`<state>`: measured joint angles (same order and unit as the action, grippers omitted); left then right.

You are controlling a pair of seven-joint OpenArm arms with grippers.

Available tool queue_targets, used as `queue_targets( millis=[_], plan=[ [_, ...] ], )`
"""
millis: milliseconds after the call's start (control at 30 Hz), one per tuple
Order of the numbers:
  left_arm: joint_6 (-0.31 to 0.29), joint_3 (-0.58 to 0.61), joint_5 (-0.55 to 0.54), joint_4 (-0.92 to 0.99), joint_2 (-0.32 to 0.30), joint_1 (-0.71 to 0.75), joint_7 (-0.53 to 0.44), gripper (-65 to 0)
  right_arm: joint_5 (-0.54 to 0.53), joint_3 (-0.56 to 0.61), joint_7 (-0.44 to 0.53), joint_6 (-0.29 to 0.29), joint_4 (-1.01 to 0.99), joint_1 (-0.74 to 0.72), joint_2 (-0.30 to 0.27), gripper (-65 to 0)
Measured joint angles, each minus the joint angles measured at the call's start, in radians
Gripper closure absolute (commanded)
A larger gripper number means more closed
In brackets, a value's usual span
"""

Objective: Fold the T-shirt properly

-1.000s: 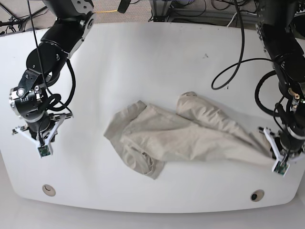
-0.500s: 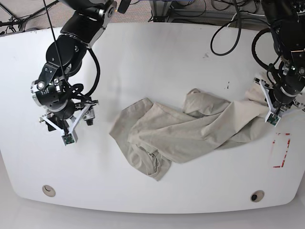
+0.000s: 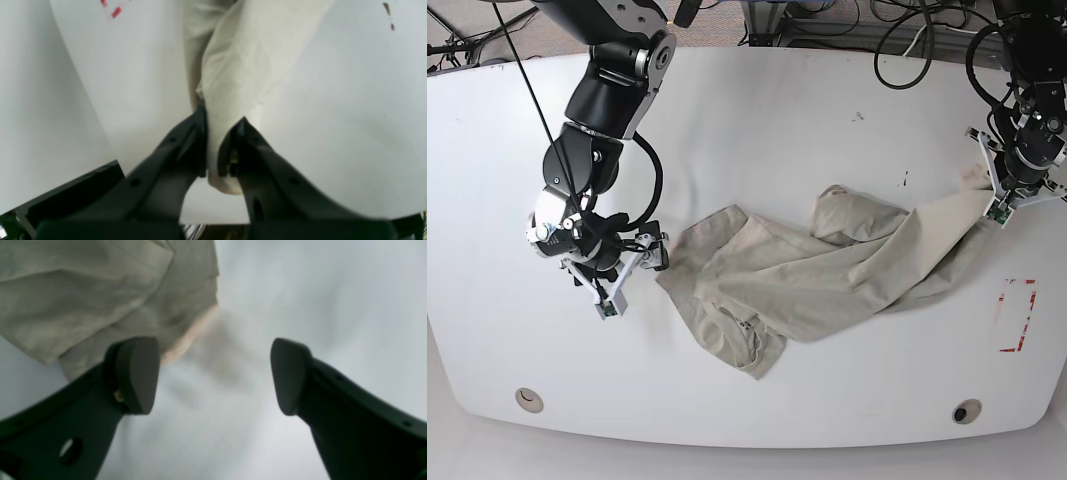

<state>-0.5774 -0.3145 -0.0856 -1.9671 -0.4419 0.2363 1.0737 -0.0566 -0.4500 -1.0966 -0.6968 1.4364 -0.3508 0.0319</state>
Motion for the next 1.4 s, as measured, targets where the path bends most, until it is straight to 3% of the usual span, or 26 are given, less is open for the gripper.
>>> queue_targets(
  millis=[267, 533, 833, 900, 967, 1100, 1400],
  plan=[
    [0.000, 0.001, 0.007, 0.001, 0.000, 0.008, 0.002, 0.0, -0.175, -0.001, 0.098, 0.001, -0.243, -0.064, -0.030, -48.8],
    [0.000, 0.001, 0.008, 0.001, 0.000, 0.008, 0.002, 0.0, -0.185, 0.000, 0.245, 0.001, -0.366, -0.071, -0.032, -48.8],
    [0.000, 0.001, 0.007, 0.000, 0.001, 0.008, 0.002, 0.0, -0.211, 0.006, 0.414, -0.003, -0.537, -0.076, -0.072, -47.9],
    [0.000, 0.001, 0.007, 0.000, 0.000, 0.008, 0.002, 0.0, -0.214, 0.006, 0.421, -0.003, -0.555, -0.081, -0.074, -43.3],
    [0.000, 0.001, 0.007, 0.000, 0.001, 0.008, 0.002, 0.0, -0.214, 0.006, 0.424, -0.003, -0.562, -0.080, -0.074, -31.7],
    [0.000, 0.001, 0.007, 0.000, 0.001, 0.007, 0.002, 0.0, -0.206, 0.006, 0.412, -0.001, -0.568, -0.074, -0.074, 0.0],
    [0.000, 0.001, 0.007, 0.000, 0.001, 0.003, 0.002, 0.0, -0.193, 0.006, 0.368, 0.002, -0.471, -0.032, -0.073, 0.0]
  ],
)
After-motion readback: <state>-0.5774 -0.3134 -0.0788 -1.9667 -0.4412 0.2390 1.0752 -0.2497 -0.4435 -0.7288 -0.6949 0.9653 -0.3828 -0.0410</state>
